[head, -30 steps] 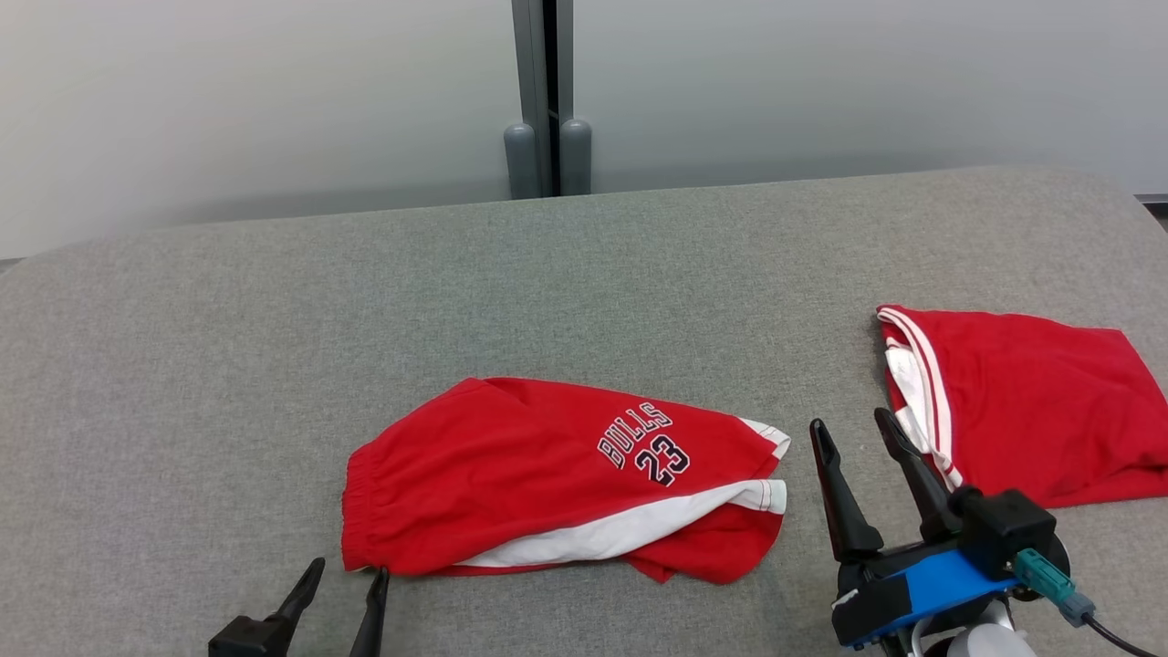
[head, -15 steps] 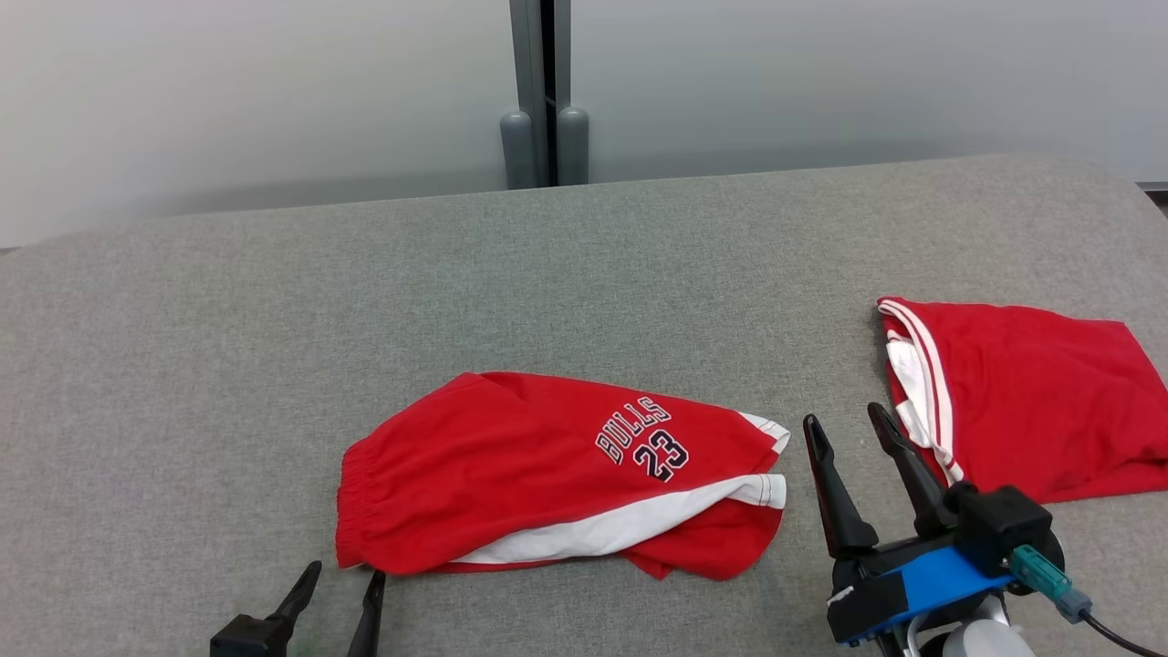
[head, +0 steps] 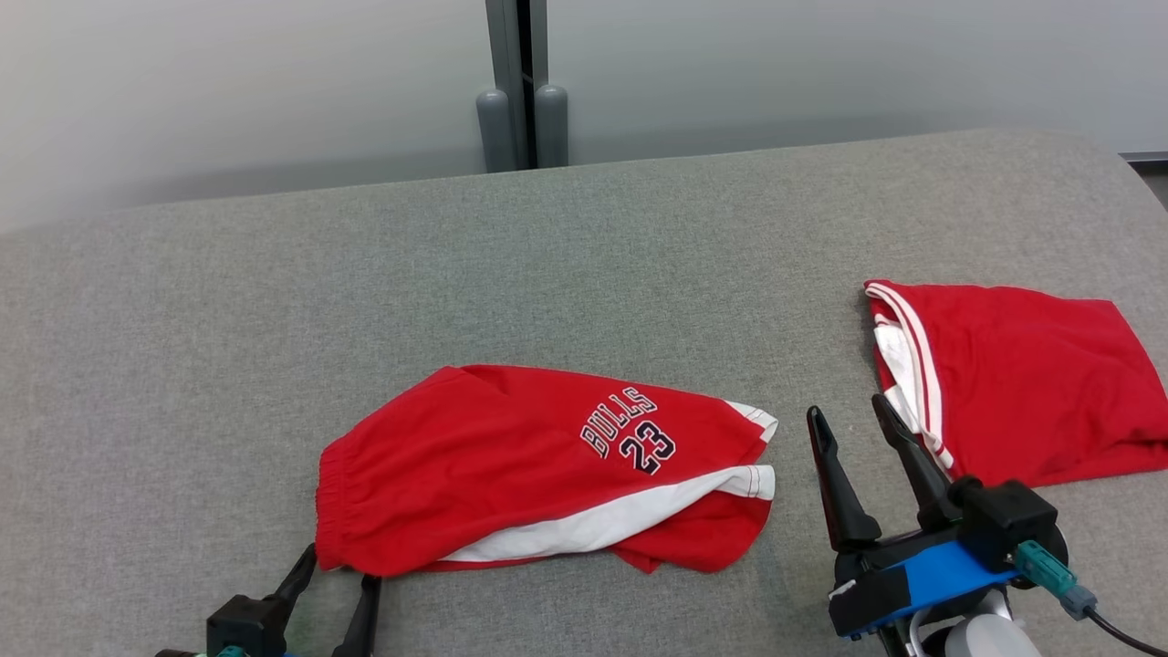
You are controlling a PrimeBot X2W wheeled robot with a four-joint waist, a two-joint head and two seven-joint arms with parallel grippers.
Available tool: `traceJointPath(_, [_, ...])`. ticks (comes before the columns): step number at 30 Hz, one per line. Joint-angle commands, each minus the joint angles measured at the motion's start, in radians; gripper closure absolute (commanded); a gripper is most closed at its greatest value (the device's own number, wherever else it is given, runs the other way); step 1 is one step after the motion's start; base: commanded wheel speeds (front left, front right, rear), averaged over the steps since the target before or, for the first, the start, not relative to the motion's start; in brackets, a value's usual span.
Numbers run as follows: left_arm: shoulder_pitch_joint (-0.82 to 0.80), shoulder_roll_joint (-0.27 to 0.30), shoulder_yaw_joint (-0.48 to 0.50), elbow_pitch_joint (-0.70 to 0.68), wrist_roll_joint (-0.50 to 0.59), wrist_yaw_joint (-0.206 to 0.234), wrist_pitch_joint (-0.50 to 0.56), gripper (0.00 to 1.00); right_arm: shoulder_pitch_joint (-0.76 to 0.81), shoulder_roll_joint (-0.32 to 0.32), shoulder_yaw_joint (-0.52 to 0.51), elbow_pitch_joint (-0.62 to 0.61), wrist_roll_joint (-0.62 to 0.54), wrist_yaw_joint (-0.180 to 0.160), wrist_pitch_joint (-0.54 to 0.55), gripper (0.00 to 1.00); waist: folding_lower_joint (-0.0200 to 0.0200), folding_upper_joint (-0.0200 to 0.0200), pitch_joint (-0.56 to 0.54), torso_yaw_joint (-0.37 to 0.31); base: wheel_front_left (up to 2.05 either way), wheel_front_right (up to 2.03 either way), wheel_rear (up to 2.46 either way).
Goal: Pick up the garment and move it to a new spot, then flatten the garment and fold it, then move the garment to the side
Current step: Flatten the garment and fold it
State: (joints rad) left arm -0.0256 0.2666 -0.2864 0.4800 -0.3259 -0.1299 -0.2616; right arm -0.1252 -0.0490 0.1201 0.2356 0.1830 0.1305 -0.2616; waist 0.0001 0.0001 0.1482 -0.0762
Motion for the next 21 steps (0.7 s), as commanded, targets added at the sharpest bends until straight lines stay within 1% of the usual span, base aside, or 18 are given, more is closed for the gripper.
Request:
traceJointPath(1, [-0.019, 0.007, -0.009, 0.007, -0.007, -0.002, -0.005, 0.00, -0.015, -0.003, -0.003, -0.003, -0.005, 0.000, -0.005, 0.00, -0.0001, -0.0001, 0.004, 0.000, 0.00, 0.00, 0.00])
traceJointPath(2, [-0.023, 0.009, -0.012, 0.009, -0.008, -0.002, -0.005, 0.47, -0.013, -0.003, -0.005, 0.001, -0.003, 0.001, -0.005, 0.00, -0.0001, -0.0001, 0.006, 0.000, 0.00, 0.00, 0.00])
traceJointPath(3, [-0.027, 0.011, -0.015, 0.010, -0.008, -0.002, -0.005, 0.68, -0.011, -0.003, -0.007, 0.005, -0.001, 0.000, -0.005, 0.00, -0.0001, -0.0001, 0.007, -0.001, 0.00, 0.00, 0.00])
traceJointPath(4, [-0.028, 0.011, -0.018, 0.010, -0.010, -0.002, -0.005, 1.00, -0.008, -0.003, -0.007, 0.011, 0.000, 0.000, -0.005, 0.00, -0.0001, -0.0001, 0.008, -0.001, 0.00, 0.00, 0.00])
traceJointPath(7, [-0.027, 0.012, -0.022, 0.008, -0.015, -0.002, -0.005, 1.00, 0.003, -0.003, -0.003, 0.031, 0.012, 0.000, -0.005, 0.00, -0.0001, -0.0001, 0.008, -0.001, 0.00, 0.00, 0.00])
traceJointPath(9, [-0.027, 0.012, -0.025, 0.000, -0.017, -0.002, -0.005, 1.00, 0.015, -0.003, 0.016, 0.061, 0.024, 0.001, -0.005, 0.00, -0.0001, -0.0001, 0.007, 0.001, 0.00, 0.00, 0.00])
traceJointPath(16, [-0.013, 0.013, -0.030, -0.019, -0.024, -0.002, -0.005, 1.00, 0.012, -0.003, 0.141, 0.145, 0.161, 0.001, -0.004, 0.00, -0.0001, -0.0001, -0.001, 0.008, 0.00, 0.00, 0.00])
traceJointPath(21, [-0.012, 0.008, -0.031, -0.024, -0.020, -0.002, -0.005, 1.00, -0.013, -0.004, 0.164, 0.186, 0.198, 0.001, -0.004, 0.00, -0.0001, -0.0001, -0.003, 0.014, 0.00, 0.00, 0.00])
